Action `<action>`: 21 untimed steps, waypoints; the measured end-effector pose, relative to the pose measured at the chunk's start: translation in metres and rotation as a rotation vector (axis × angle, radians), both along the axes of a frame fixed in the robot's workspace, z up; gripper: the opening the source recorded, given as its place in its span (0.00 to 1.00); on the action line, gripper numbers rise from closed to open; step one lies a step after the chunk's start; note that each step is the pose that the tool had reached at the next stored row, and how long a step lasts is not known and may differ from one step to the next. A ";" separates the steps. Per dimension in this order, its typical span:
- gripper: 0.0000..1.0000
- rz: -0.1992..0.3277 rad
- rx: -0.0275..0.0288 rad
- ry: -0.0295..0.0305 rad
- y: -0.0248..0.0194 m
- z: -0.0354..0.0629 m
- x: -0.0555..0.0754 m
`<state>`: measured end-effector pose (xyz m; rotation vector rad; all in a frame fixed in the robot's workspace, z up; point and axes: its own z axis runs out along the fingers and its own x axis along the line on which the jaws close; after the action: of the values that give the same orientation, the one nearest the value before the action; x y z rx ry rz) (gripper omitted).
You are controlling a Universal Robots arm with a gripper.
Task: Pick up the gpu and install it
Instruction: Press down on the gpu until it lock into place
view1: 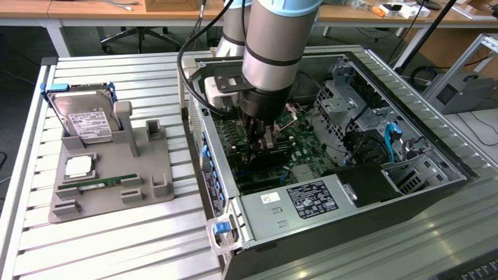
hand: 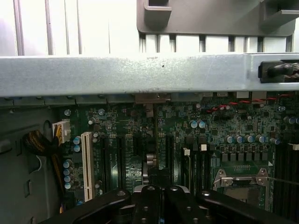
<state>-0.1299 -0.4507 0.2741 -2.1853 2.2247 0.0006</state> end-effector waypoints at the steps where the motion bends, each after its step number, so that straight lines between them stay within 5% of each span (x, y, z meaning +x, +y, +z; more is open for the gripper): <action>1: 0.11 0.000 0.0001 -0.0001 0.0000 0.0000 0.000; 21: 0.11 0.000 0.0010 -0.0008 0.0001 -0.0034 0.000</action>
<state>-0.1300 -0.4506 0.2708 -2.1844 2.2238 0.0007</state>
